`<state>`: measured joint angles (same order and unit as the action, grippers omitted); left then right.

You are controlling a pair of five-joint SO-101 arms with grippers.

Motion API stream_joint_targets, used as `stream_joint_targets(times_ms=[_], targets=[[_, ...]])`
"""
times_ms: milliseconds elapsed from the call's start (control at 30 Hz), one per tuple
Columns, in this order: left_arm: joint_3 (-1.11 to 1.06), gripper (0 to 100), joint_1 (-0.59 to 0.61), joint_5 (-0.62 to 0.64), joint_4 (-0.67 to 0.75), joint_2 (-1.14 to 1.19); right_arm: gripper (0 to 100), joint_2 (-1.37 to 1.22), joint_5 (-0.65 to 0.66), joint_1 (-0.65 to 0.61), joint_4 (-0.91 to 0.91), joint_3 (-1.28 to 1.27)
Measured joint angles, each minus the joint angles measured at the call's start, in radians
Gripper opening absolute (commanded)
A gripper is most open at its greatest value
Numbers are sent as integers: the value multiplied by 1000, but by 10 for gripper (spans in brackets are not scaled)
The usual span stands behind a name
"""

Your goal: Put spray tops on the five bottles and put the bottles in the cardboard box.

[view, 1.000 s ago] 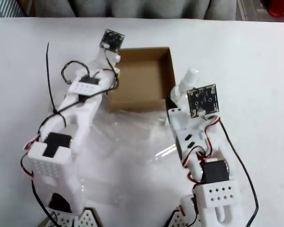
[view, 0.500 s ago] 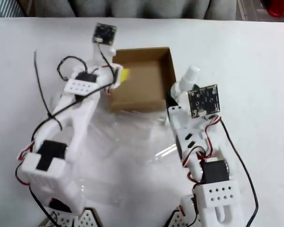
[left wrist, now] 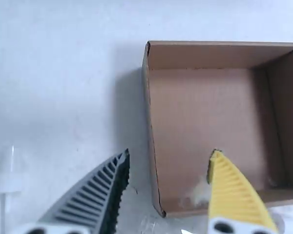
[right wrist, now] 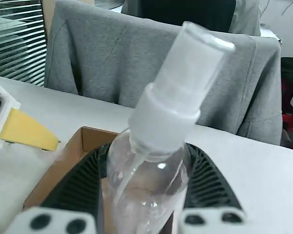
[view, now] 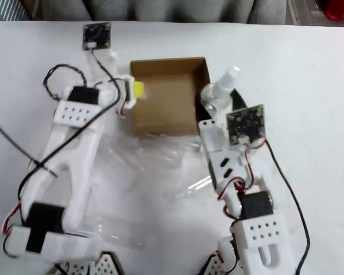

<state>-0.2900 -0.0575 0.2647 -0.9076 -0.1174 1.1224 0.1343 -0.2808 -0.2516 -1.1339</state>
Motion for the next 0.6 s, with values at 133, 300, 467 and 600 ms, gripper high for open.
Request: stream_joint_targets(times_ms=[133,300,467,600], targets=[[-176,251,0,3,12,-161,16,-143,-26,-15,161,0],[-446,249,66,9,130,-344,16,-334,-100,-32,394,0],[-600,249,173,60,279,-385,16,-520,-112,-68,597,11],[-655,249,226,161,391,-381,16,-677,-135,-68,641,98]])
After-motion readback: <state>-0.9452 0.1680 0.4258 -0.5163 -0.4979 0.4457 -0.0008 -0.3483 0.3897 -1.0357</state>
